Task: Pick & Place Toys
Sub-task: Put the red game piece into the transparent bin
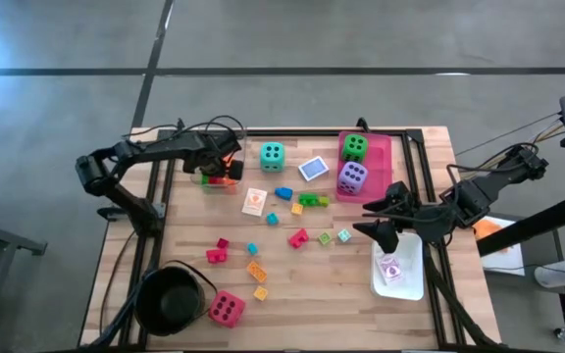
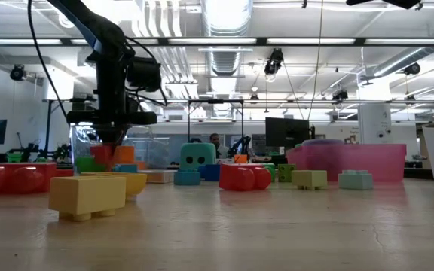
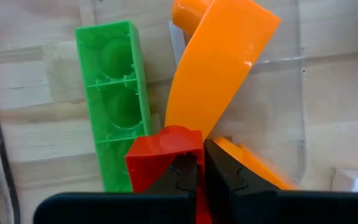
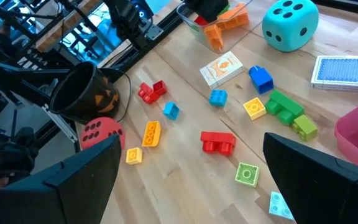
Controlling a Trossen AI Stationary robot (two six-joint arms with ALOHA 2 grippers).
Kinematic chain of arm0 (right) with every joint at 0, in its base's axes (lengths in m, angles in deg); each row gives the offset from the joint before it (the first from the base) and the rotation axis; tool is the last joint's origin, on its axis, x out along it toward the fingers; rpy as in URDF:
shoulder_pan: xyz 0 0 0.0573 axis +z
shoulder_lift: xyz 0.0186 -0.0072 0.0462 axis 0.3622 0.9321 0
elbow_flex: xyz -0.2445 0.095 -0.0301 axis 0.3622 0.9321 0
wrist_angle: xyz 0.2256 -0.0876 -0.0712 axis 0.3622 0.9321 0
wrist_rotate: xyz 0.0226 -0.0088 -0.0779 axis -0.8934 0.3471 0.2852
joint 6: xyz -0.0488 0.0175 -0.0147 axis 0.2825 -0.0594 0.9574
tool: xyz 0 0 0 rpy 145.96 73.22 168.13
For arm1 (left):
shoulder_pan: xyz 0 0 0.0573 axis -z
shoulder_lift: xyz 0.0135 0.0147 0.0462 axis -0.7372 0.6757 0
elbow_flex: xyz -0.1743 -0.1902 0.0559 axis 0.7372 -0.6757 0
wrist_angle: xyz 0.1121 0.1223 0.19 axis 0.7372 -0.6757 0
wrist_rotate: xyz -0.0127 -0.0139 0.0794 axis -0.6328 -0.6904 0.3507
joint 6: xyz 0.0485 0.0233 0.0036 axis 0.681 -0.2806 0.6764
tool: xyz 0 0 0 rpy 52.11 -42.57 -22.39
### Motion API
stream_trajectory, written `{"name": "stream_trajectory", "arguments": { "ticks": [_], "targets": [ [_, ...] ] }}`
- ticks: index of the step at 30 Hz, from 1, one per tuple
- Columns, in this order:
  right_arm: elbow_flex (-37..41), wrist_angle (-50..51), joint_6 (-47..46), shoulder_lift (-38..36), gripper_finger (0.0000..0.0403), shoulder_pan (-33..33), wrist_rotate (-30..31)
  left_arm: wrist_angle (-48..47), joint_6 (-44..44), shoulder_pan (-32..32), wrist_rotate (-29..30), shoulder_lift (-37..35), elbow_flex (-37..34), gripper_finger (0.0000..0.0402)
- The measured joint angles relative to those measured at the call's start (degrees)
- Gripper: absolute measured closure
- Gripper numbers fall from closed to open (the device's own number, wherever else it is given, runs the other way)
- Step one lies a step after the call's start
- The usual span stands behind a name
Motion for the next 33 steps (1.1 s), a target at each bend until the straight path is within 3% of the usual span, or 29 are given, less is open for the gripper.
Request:
{"name": "stream_trajectory", "arguments": {
  "ticks": [13, 33],
  "targets": [
    [0.18, 0.00, 0.00, 0.00, 0.0018, 0.02, 0.00, -0.11, 0.42, 0.00, -0.85, 0.00, -0.02, 0.0387],
    [0.23, -0.03, 0.02, 0.00, 0.0018, 0.02, 0.00, -0.37, 1.74, 0.02, -3.35, 0.04, -0.09, 0.0216]
  ]
}}
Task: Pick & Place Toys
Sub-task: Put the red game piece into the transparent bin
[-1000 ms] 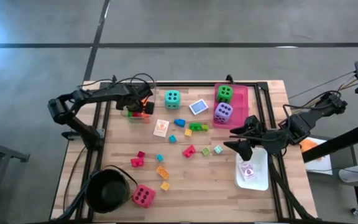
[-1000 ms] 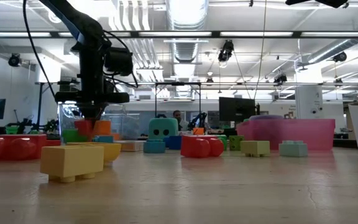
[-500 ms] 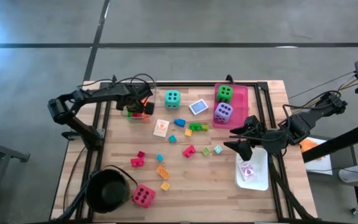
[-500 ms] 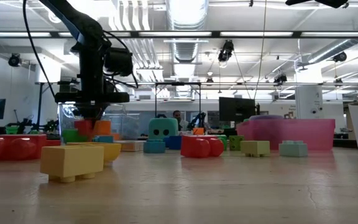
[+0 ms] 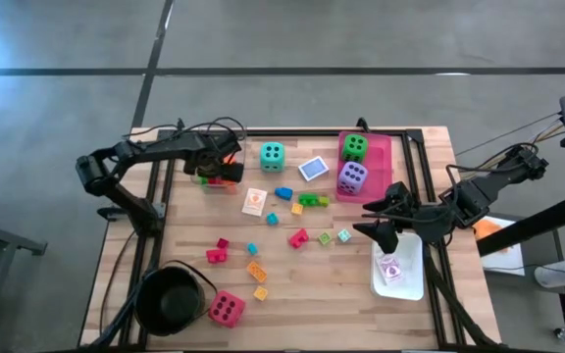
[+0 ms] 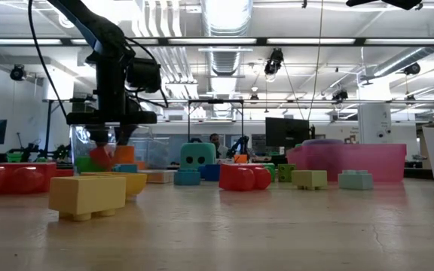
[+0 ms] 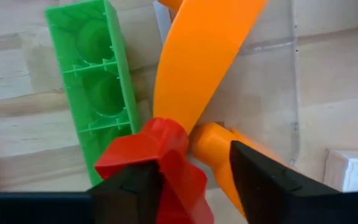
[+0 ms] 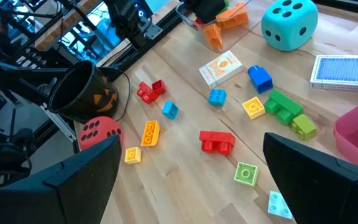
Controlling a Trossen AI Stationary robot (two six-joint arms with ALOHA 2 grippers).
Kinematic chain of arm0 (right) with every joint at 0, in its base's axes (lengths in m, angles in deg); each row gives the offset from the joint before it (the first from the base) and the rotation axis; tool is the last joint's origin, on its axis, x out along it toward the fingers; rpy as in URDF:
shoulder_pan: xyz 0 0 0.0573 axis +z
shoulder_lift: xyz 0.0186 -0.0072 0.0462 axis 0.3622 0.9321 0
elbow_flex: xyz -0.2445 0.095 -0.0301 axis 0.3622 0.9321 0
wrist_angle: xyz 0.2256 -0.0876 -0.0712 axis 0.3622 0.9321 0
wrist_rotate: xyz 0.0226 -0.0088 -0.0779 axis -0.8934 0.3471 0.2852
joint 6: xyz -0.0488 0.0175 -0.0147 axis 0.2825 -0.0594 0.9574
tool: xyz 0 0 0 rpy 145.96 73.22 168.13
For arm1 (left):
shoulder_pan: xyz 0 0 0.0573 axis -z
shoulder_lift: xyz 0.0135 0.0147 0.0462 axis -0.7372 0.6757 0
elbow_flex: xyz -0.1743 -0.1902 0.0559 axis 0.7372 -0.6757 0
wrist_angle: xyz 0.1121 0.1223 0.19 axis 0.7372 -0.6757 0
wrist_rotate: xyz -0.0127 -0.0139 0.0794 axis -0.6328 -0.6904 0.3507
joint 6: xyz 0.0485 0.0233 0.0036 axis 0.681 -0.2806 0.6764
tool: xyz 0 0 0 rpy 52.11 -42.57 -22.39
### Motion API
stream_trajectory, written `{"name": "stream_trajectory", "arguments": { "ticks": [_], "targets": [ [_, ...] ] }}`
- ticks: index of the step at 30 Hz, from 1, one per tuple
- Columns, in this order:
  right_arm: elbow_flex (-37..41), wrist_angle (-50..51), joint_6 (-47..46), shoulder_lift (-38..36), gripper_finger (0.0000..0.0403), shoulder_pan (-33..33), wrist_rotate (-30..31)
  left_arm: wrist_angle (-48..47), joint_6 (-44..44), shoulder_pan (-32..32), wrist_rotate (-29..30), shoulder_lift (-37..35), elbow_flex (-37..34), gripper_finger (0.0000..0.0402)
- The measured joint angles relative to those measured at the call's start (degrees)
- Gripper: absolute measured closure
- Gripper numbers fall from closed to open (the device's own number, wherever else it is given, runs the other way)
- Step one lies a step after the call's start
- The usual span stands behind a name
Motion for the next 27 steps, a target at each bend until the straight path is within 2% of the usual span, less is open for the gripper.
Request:
{"name": "stream_trajectory", "arguments": {
  "ticks": [7, 12, 16, 27],
  "targets": [
    [0.00, -0.01, 0.00, 0.00, 0.0018, -0.02, -0.02, -0.43, 1.20, -0.02, -2.07, -0.39, 0.20, 0.0139],
    [0.00, -0.04, -0.02, 0.00, 0.0018, -0.02, -0.02, -3.85, 1.73, 0.23, -2.69, -0.72, 1.39, 0.0102],
    [0.00, -0.04, -0.02, 0.00, 0.0018, -0.02, -0.02, -6.15, 2.99, 0.68, -2.71, -0.89, 2.77, 0.0090],
    [0.00, -0.08, -0.12, 0.00, 0.0018, -0.02, -0.02, -7.70, 3.18, 3.37, -2.45, -5.11, 5.58, 0.0088]
  ]
}}
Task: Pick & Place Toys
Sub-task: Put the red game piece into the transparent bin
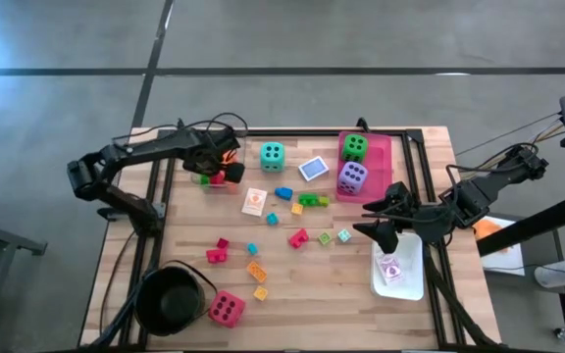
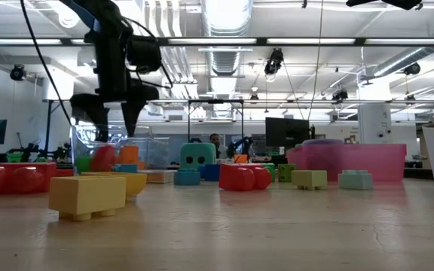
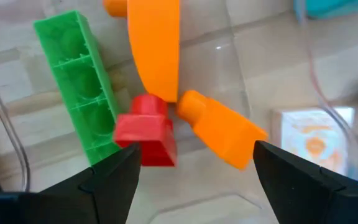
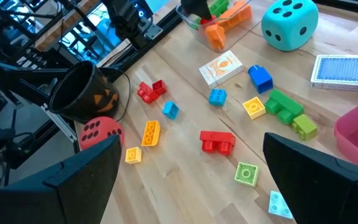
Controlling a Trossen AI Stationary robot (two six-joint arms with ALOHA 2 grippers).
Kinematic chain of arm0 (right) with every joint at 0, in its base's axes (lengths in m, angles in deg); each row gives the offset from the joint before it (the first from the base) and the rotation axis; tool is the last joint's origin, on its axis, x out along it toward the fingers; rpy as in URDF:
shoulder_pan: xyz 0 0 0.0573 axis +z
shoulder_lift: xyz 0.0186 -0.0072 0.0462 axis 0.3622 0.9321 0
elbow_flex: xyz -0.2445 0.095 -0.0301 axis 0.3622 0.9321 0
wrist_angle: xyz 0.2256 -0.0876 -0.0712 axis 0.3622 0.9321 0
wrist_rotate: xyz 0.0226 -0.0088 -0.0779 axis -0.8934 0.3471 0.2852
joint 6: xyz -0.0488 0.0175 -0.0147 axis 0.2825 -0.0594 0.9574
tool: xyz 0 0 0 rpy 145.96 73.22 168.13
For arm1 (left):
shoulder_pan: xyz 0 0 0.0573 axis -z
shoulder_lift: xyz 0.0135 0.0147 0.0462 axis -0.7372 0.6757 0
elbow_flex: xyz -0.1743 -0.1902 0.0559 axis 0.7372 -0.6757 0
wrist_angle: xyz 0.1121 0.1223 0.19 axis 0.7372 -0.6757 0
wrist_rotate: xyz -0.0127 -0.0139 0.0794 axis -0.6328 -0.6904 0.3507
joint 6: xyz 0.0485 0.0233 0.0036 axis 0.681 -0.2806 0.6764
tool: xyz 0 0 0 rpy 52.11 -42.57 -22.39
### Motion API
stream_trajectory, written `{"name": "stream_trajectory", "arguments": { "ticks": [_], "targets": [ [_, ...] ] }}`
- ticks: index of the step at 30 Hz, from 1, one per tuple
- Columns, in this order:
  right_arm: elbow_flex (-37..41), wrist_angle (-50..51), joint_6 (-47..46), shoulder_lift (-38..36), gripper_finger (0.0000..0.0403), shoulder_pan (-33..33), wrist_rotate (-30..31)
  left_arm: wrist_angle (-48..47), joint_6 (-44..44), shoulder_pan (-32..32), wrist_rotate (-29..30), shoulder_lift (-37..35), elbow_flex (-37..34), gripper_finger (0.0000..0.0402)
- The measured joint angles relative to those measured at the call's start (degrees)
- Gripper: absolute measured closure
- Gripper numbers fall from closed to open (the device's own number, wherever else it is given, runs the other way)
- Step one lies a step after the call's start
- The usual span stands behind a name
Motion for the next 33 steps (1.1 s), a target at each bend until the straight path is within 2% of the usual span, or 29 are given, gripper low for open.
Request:
{"name": "stream_trajectory", "arguments": {
  "ticks": [8, 16, 23, 29, 33],
  "targets": [
    [0.00, -0.02, -0.36, 0.00, 0.0019, 0.00, 0.00, -2.88, -1.39, 5.13, 0.26, -2.76, 0.24, 0.0088],
    [0.00, -0.02, -0.38, -0.02, 0.0018, 0.00, 0.00, -8.16, -6.53, 14.03, 0.11, -4.07, 2.20, 0.0088],
    [0.00, -0.02, -0.39, -0.02, 0.0018, 0.02, 0.00, -10.07, -9.31, 19.49, 4.55, -4.13, 6.28, 0.0088],
    [0.00, -0.04, -0.41, -0.02, 0.0018, 0.04, 0.00, -12.08, -6.93, 23.08, 2.58, -4.22, 9.40, 0.0088],
    [0.00, -0.09, -0.38, 0.22, 0.0018, 0.04, 0.00, -12.45, -10.39, 27.31, 0.40, -4.22, 8.73, 0.0088]
  ]
}}
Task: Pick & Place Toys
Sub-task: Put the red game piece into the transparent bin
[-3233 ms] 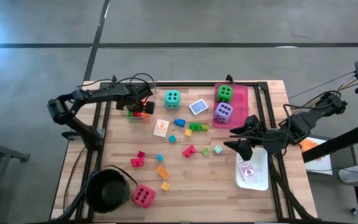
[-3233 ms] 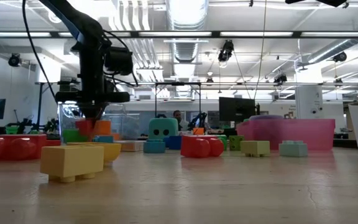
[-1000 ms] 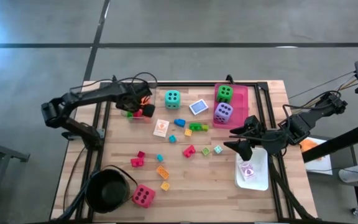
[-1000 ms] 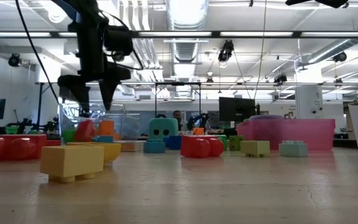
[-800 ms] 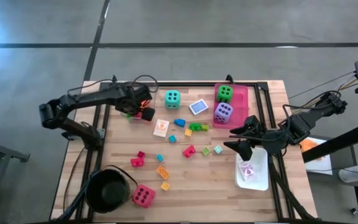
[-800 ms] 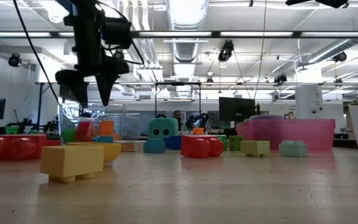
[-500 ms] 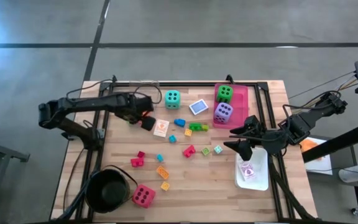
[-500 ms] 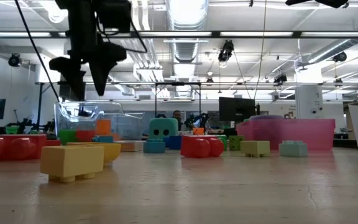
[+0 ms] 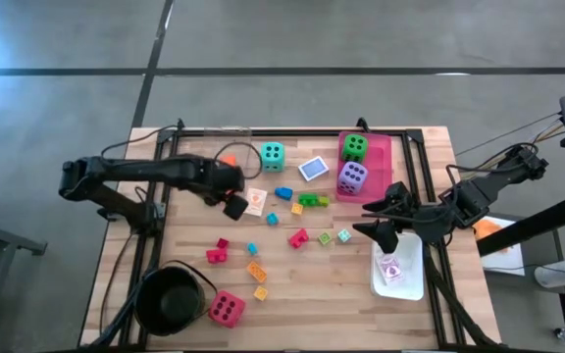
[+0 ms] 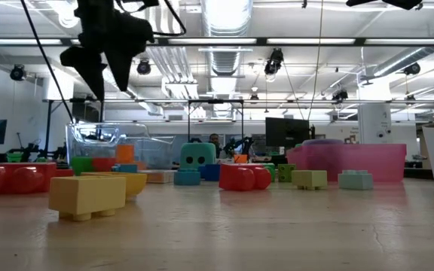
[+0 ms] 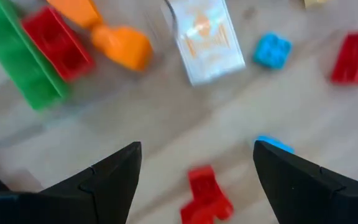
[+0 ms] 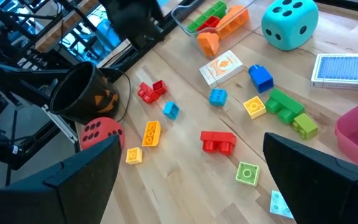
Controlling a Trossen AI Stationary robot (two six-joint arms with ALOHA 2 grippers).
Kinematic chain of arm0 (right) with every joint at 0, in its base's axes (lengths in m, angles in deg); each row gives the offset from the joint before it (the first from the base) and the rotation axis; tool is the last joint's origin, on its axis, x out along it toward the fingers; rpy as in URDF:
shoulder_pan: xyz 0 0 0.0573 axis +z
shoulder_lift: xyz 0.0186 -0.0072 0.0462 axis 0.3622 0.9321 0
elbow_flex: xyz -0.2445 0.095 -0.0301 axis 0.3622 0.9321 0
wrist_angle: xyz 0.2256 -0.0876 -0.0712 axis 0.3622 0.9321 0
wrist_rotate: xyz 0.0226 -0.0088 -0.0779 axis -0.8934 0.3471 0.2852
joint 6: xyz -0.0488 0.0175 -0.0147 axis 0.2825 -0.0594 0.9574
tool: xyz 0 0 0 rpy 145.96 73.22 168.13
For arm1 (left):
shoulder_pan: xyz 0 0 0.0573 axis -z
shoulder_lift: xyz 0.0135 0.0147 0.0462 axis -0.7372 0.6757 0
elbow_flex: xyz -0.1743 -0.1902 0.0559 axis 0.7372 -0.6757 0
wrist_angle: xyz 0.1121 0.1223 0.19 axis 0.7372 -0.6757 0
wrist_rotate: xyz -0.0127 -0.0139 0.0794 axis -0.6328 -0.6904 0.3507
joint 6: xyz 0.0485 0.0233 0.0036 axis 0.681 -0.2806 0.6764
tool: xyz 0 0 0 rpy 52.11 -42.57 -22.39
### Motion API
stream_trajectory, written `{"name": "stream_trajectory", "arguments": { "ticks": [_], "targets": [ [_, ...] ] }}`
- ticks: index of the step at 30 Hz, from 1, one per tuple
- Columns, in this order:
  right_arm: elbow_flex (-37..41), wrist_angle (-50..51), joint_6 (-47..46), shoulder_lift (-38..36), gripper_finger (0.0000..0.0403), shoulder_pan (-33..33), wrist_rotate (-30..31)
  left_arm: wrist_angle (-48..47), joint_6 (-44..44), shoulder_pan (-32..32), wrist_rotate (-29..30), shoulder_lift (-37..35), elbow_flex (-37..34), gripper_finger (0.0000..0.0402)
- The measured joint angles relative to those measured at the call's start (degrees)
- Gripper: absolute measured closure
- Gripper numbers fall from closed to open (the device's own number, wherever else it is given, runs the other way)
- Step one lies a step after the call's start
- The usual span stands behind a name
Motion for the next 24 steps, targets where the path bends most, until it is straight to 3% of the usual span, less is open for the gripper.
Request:
{"name": "stream_trajectory", "arguments": {
  "ticks": [11, 15, 24],
  "targets": [
    [0.00, -0.02, 0.44, 2.00, 0.0018, -0.02, -0.04, 3.90, -15.34, 13.20, -0.94, 0.33, -6.85, 0.0088],
    [0.00, -0.12, 0.21, 2.58, 0.0018, -0.02, -0.07, 10.50, -20.24, 14.29, -2.32, 0.37, -11.88, 0.0088],
    [-0.04, -1.67, 0.02, 2.45, 0.0018, -0.02, -0.09, 19.46, -21.33, 14.31, -4.11, 0.35, -20.66, 0.0088]
  ]
}}
